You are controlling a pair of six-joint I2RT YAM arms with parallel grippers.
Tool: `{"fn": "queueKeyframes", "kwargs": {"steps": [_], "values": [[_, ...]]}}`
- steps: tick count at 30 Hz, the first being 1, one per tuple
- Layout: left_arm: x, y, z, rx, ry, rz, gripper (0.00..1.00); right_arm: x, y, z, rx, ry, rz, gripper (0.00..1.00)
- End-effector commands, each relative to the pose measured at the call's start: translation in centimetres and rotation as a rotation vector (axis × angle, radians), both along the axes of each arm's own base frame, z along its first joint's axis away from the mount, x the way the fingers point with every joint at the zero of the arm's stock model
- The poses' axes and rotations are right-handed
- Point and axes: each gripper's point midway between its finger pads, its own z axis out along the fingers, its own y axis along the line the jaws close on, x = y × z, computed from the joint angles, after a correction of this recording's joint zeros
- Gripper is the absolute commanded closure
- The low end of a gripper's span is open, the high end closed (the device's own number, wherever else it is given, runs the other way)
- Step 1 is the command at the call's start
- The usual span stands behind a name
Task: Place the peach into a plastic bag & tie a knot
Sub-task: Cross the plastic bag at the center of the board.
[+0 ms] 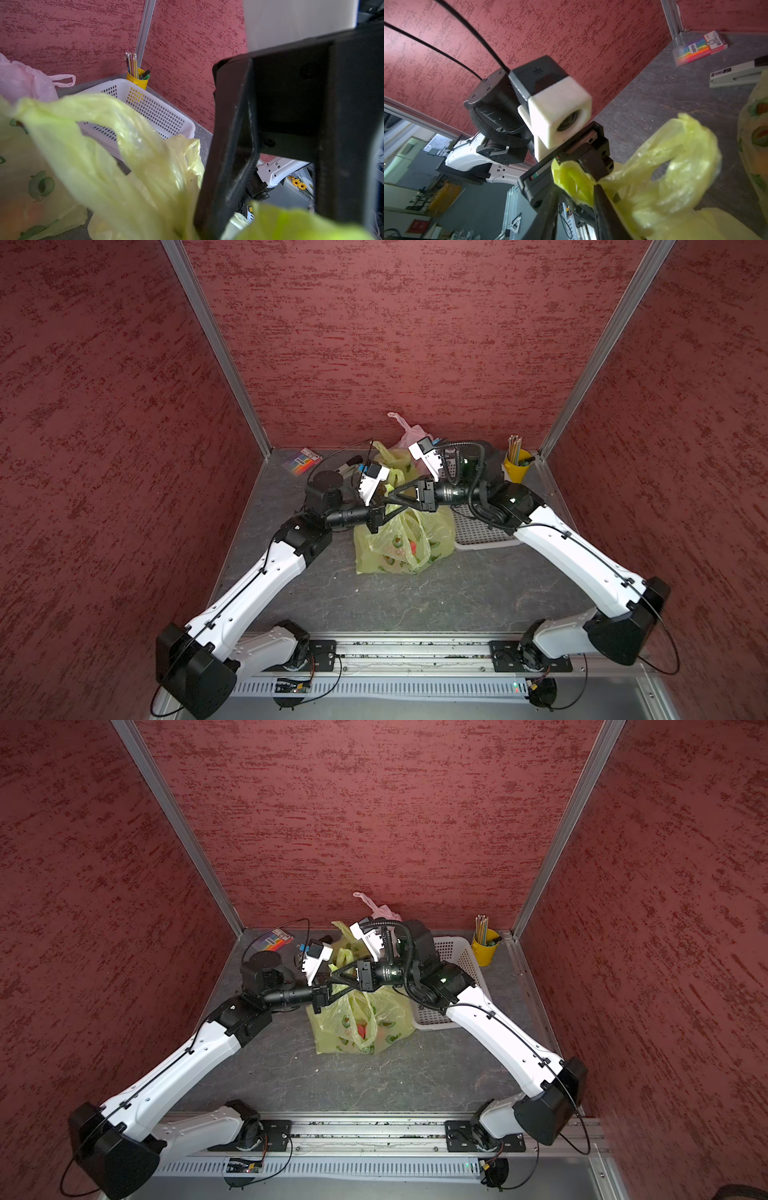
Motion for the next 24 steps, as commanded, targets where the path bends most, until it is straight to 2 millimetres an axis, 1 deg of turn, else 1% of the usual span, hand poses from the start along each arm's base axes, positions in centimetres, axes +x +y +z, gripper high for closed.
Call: {"fn": "queueKeyframes", "kwargs": {"steps": [1, 2, 4, 6, 7, 8, 9, 10, 15, 17, 19, 21, 22, 24], "values": [[-0.5, -0.1, 0.6, 0.000, -0.016, -0.037, 0.97, 1.2, -2.4, 2.8, 0.015, -0.062, -0.110, 0.46], [-0.5, -0.1, 0.5, 0.005, -0.010, -0.044, 0.97, 1.9, -3.0, 3.1, 0.013, -0.063, -0.142, 0.41], [-0.7, -0.2, 0.4, 0.011, -0.001, -0.056, 0.97, 3.0, -3.7, 3.3, 0.008, -0.053, -0.192, 0.34], [-0.8, -0.3, 0.4, 0.013, 0.005, -0.065, 0.97, 3.8, -3.7, 3.0, -0.001, -0.038, -0.205, 0.28], [-0.9, -0.3, 0.4, 0.013, 0.007, -0.070, 0.97, 4.0, -3.4, 2.7, -0.005, -0.027, -0.196, 0.27], [-0.9, -0.4, 0.4, 0.013, 0.011, -0.076, 0.97, 4.2, -3.1, 2.4, -0.007, -0.012, -0.183, 0.27], [-0.9, -0.5, 0.4, 0.015, 0.014, -0.081, 0.97, 4.0, -2.9, 2.5, 0.000, -0.007, -0.164, 0.26], [-1.0, -0.5, 0.3, 0.016, 0.020, -0.085, 0.97, 4.8, -2.1, 1.2, -0.016, 0.024, -0.151, 0.26], [-1.0, -0.7, 0.0, 0.024, 0.034, -0.095, 0.96, 5.9, -0.8, -1.6, -0.045, 0.101, -0.119, 0.27], [-1.0, -0.7, -0.1, 0.027, 0.035, -0.098, 0.96, 6.0, -0.5, -2.4, -0.052, 0.123, -0.107, 0.28], [-1.0, -0.7, -0.1, 0.030, 0.038, -0.098, 0.96, 6.0, -0.3, -2.8, -0.049, 0.134, -0.096, 0.28], [-1.0, -0.8, -0.2, 0.032, 0.041, -0.101, 0.96, 5.5, 0.0, -2.9, -0.027, 0.147, -0.061, 0.30], [-1.0, -0.8, -0.2, 0.033, 0.039, -0.101, 0.96, 5.4, 0.1, -2.9, -0.021, 0.150, -0.053, 0.35], [-1.0, -0.8, -0.3, 0.033, 0.047, -0.105, 0.95, 5.2, 0.1, -2.8, -0.010, 0.150, -0.042, 0.56]]}}
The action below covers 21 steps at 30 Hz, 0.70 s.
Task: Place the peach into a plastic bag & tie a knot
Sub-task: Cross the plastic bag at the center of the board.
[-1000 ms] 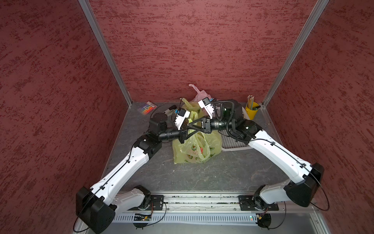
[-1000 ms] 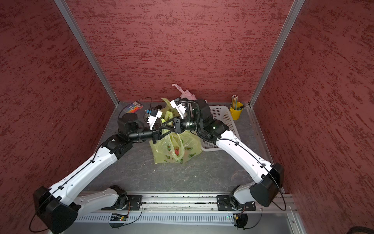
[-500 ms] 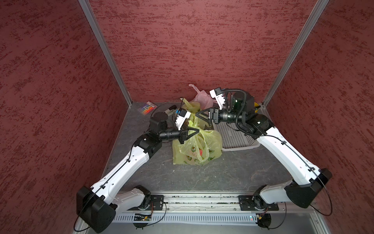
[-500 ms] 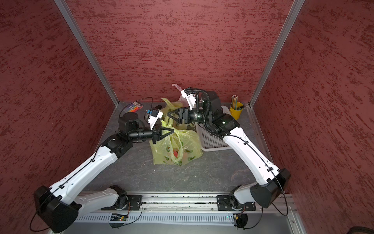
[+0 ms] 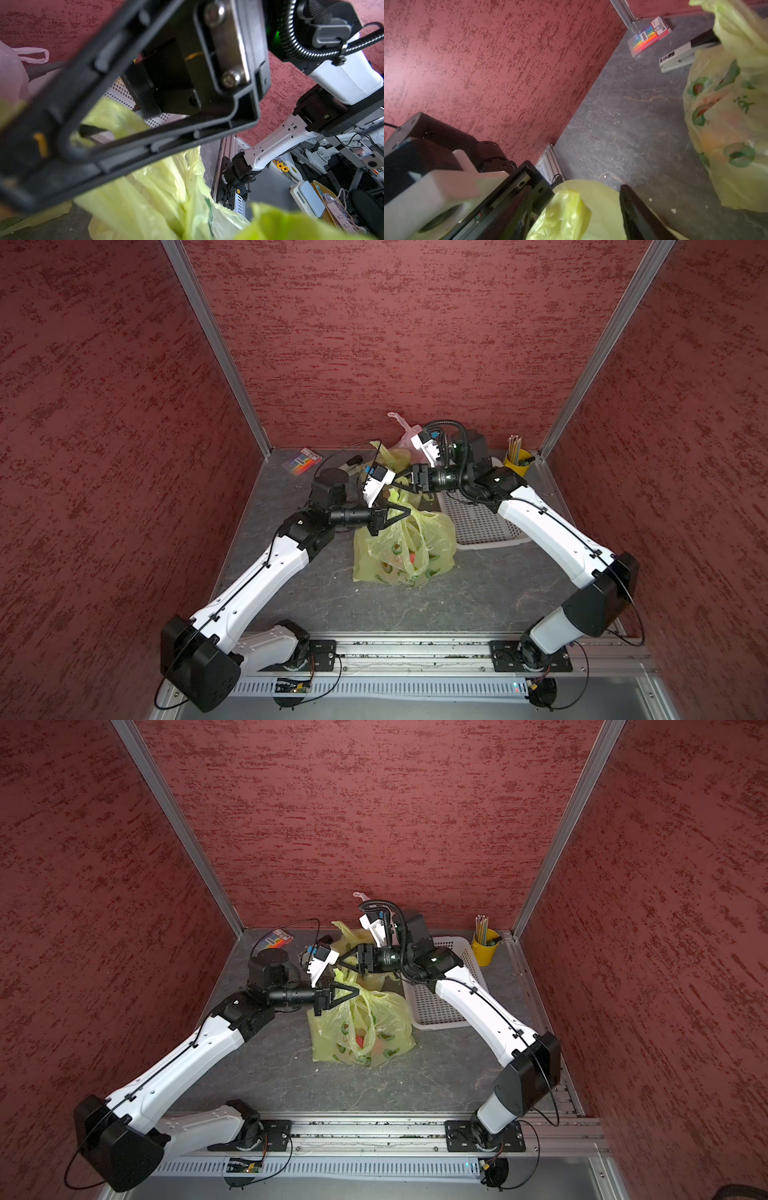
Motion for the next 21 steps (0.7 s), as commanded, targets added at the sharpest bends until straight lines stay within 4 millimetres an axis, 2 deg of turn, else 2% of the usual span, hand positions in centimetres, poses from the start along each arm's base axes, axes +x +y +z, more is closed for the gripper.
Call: {"fn": "queueKeyframes", "kwargs": {"steps": [1, 3, 5, 11, 15, 16, 21], "values": [[-0.2, -0.2, 0.9, -0.009, -0.021, -0.027, 0.95, -1.0, 0.2, 2.0, 0.063, -0.032, 0.043, 0.67], [-0.2, -0.3, 0.7, -0.010, -0.013, -0.030, 0.94, -0.9, 0.0, 2.3, 0.065, -0.050, 0.032, 0.88], [-0.1, -0.2, 0.4, -0.008, 0.005, -0.024, 0.91, -0.9, -0.3, 2.7, 0.068, -0.066, 0.012, 0.99], [0.9, 0.2, -0.9, -0.021, 0.054, 0.039, 0.80, -1.2, -1.1, 3.0, 0.083, -0.090, -0.026, 1.00], [1.8, 0.6, -2.1, -0.030, 0.105, 0.089, 0.79, -1.3, -1.6, 2.1, 0.077, -0.087, -0.051, 1.00], [2.0, 0.6, -2.5, -0.028, 0.121, 0.097, 0.79, -1.9, -2.0, 2.8, 0.093, -0.105, -0.051, 1.00], [2.6, 0.5, -4.3, -0.005, 0.188, 0.119, 0.79, -2.4, -2.7, 2.6, 0.091, -0.114, -0.074, 1.00]]}}
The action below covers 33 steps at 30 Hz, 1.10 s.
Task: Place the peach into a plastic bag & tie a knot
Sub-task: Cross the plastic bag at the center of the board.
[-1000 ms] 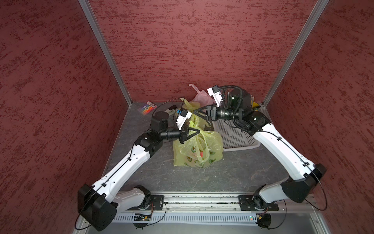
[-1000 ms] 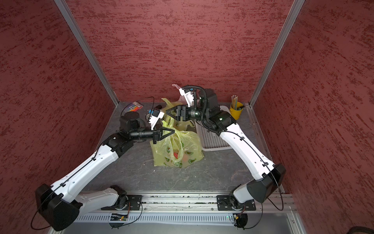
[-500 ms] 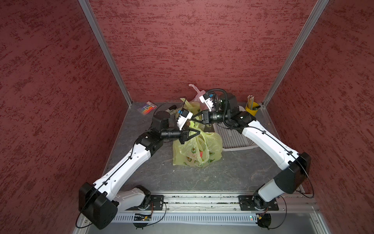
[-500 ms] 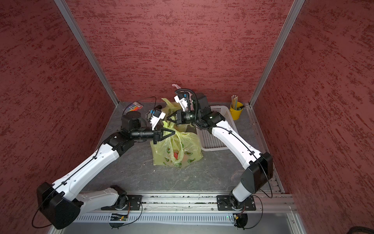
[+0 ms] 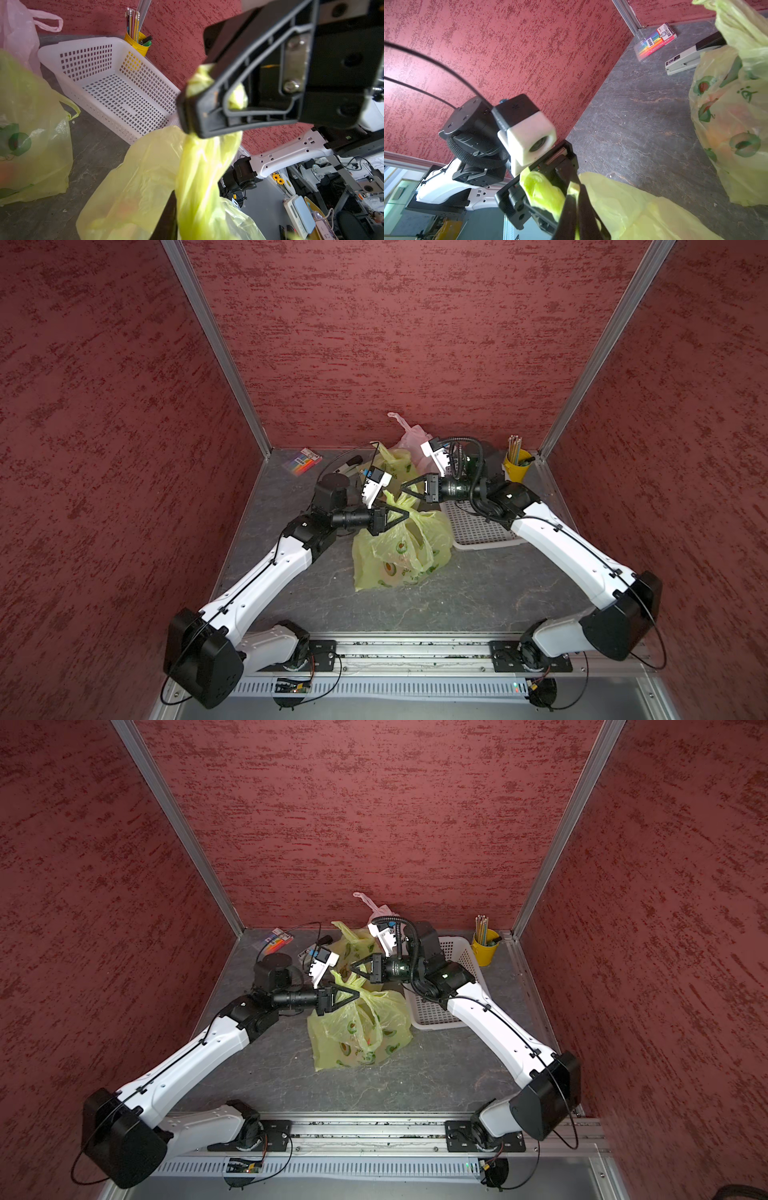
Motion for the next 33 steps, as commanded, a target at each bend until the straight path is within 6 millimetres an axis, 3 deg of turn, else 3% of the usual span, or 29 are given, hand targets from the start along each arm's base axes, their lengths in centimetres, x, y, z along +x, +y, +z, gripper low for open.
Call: {"fn": "queueKeyframes", "kwargs": {"steps": [1, 6, 14, 23, 29, 33], "values": [[0.9, 0.1, -0.9, 0.000, 0.034, 0.036, 0.79, 0.0, -0.8, 2.0, 0.035, -0.066, -0.043, 1.00], [1.2, 0.1, -1.7, 0.010, 0.053, 0.045, 0.79, -0.5, -1.3, 1.8, 0.030, -0.071, -0.056, 1.00], [1.8, 0.4, -2.4, 0.029, 0.065, 0.081, 0.86, -1.9, -2.7, -0.6, 0.021, -0.042, -0.091, 1.00], [1.9, 0.9, -1.8, 0.013, 0.030, 0.128, 0.94, -5.3, -2.1, -6.1, 0.038, 0.081, -0.066, 1.00], [1.3, 0.7, -1.4, 0.006, 0.018, 0.125, 0.95, -5.8, -0.8, -9.9, 0.003, 0.145, -0.061, 1.00], [0.8, 0.6, -1.4, 0.017, 0.023, 0.113, 0.94, -5.1, -0.1, -11.0, -0.010, 0.149, -0.073, 1.00]]}}
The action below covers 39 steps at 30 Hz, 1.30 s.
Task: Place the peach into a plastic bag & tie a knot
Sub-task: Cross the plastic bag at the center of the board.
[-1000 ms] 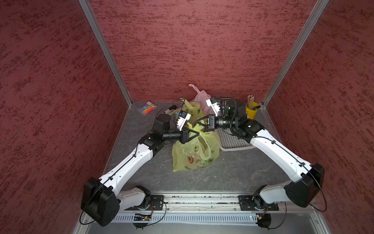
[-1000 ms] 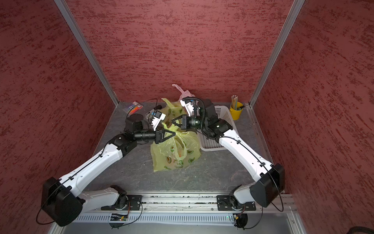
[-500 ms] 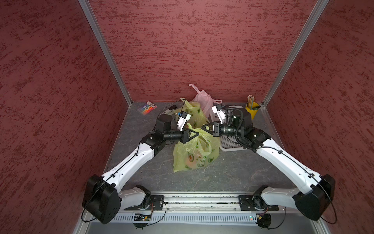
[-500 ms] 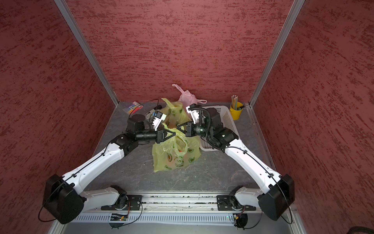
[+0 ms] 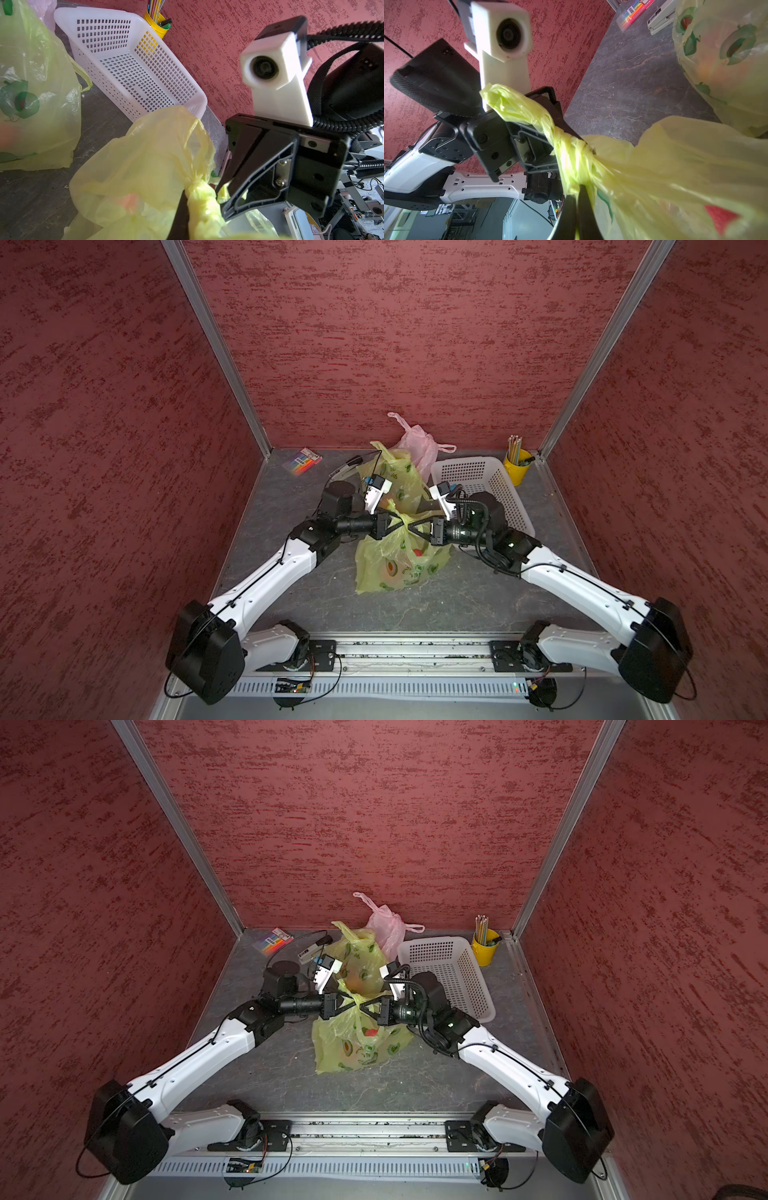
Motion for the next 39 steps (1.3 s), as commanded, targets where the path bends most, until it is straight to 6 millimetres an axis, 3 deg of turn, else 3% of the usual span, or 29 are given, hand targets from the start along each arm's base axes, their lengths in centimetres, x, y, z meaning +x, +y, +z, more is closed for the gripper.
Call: {"fn": "queueKeyframes", "kwargs": {"steps": [1, 7, 15, 35, 39], "values": [[0.4, 0.4, 1.5, -0.009, -0.055, 0.040, 0.94, 0.3, 0.6, -1.4, -0.010, 0.040, -0.014, 1.00], [-0.6, 0.8, 0.2, 0.012, -0.013, 0.042, 0.85, 1.7, 1.0, 0.3, 0.032, 0.004, -0.064, 1.00], [-1.7, 1.2, -0.1, -0.008, -0.007, 0.035, 0.61, 2.4, 1.2, 0.8, 0.046, 0.004, -0.084, 1.00], [-3.9, 0.9, 1.0, -0.077, -0.018, -0.065, 0.56, 2.2, 1.0, 1.2, 0.054, 0.005, -0.084, 1.00], [-3.6, 1.0, 1.2, -0.088, -0.016, -0.053, 0.54, 2.0, 1.1, 1.2, 0.054, 0.004, -0.073, 1.00]]}}
